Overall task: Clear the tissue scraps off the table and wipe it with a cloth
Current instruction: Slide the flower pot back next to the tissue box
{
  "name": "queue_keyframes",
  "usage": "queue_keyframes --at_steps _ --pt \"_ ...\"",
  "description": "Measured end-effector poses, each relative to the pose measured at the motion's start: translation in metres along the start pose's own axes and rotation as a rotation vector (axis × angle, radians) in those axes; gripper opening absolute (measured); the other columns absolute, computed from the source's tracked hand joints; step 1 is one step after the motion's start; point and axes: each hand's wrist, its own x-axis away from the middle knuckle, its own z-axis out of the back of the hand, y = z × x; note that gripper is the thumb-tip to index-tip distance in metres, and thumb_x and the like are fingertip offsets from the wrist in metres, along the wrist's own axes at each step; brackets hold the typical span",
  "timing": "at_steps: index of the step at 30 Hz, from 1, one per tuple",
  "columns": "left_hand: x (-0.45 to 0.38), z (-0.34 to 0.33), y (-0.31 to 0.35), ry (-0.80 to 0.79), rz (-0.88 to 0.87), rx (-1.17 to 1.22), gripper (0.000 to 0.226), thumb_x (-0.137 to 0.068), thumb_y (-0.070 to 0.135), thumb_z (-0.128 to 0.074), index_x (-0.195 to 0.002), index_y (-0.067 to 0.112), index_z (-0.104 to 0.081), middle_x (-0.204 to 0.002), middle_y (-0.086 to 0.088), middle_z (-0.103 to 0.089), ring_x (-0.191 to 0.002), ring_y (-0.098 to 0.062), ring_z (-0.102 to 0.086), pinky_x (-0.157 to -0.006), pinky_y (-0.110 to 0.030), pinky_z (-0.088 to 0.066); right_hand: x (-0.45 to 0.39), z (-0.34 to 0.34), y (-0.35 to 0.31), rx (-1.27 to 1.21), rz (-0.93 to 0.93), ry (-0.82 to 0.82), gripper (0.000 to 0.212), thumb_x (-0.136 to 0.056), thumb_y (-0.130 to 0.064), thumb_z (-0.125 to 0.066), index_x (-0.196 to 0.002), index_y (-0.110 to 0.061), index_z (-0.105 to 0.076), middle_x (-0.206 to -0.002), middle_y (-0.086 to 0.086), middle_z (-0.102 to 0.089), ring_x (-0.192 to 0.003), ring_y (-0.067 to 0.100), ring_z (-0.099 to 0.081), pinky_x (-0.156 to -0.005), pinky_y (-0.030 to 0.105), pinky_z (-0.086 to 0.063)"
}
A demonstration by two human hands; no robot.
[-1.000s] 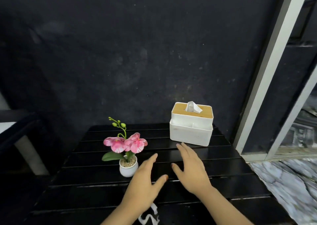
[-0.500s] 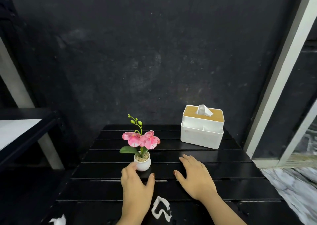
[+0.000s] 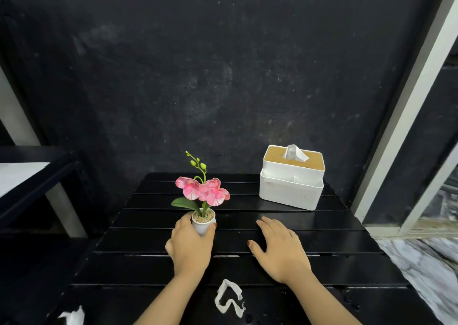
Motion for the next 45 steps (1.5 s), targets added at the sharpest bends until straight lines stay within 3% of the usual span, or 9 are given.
queue_keyframes --at_steps 7,13,20,38,42,45 --pt "-0.012 -0.015 0.007 -0.058 -0.101 0.049 0.032 -0.075 0.038 -0.07 -0.102 0.022 -0.06 -0.096 0.008 -0.059 -0.097 -0.017 -0.057 -0.088 -0.033 -0.033 -0.001 -0.001 -0.001 0.004 0.001 0.016 0.063 -0.089 -0.056 -0.033 -0.144 -0.026 -0.024 -0.155 -0.009 -0.02 -0.144 0.01 -0.012 -0.117 0.035 -0.012" --pt "-0.022 -0.032 0.017 -0.151 -0.106 0.129 0.033 -0.076 0.036 -0.07 -0.103 0.023 -0.058 -0.099 0.006 -0.057 -0.098 -0.019 -0.057 -0.091 -0.045 -0.047 -0.006 -0.002 0.0 0.028 0.005 0.002 0.065 -0.088 -0.057 -0.031 -0.144 -0.026 -0.022 -0.156 -0.008 -0.018 -0.144 0.011 -0.011 -0.117 0.035 -0.012" --pt "-0.041 -0.051 0.023 -0.225 -0.11 0.201 0.04 -0.075 0.032 -0.072 -0.11 0.018 -0.057 -0.108 0.001 -0.057 -0.093 -0.014 -0.053 -0.077 -0.029 -0.041 -0.005 -0.003 0.0 0.048 0.017 0.016 0.064 -0.089 -0.056 -0.03 -0.144 -0.025 -0.021 -0.156 -0.007 -0.017 -0.144 0.011 -0.011 -0.117 0.035 -0.013" --pt "-0.071 -0.106 0.05 -0.169 -0.067 0.212 0.042 -0.073 0.034 -0.074 -0.105 0.013 -0.057 -0.106 -0.004 -0.059 -0.084 -0.015 -0.051 -0.07 -0.03 -0.041 -0.004 -0.005 0.002 0.053 0.024 0.009 0.064 -0.089 -0.056 -0.028 -0.145 -0.025 -0.018 -0.157 -0.006 -0.014 -0.145 0.011 -0.008 -0.118 0.036 -0.01" --pt "-0.072 -0.115 0.059 -0.106 -0.038 0.17 0.045 -0.072 0.036 -0.075 -0.105 0.011 -0.056 -0.107 -0.007 -0.06 -0.089 -0.022 -0.057 -0.081 -0.04 -0.05 -0.005 -0.004 0.003 0.055 0.024 0.003 0.065 -0.089 -0.055 -0.028 -0.145 -0.025 -0.018 -0.157 -0.007 -0.014 -0.145 0.011 -0.007 -0.118 0.036 -0.01" --pt "-0.073 -0.122 0.063 -0.07 -0.03 0.135 0.046 -0.074 0.037 -0.073 -0.106 0.01 -0.055 -0.109 -0.009 -0.061 -0.097 -0.028 -0.06 -0.091 -0.045 -0.048 -0.005 -0.005 0.003 0.055 0.024 0.004 0.065 -0.089 -0.056 -0.028 -0.145 -0.025 -0.017 -0.157 -0.007 -0.013 -0.145 0.011 -0.007 -0.118 0.037 -0.009"
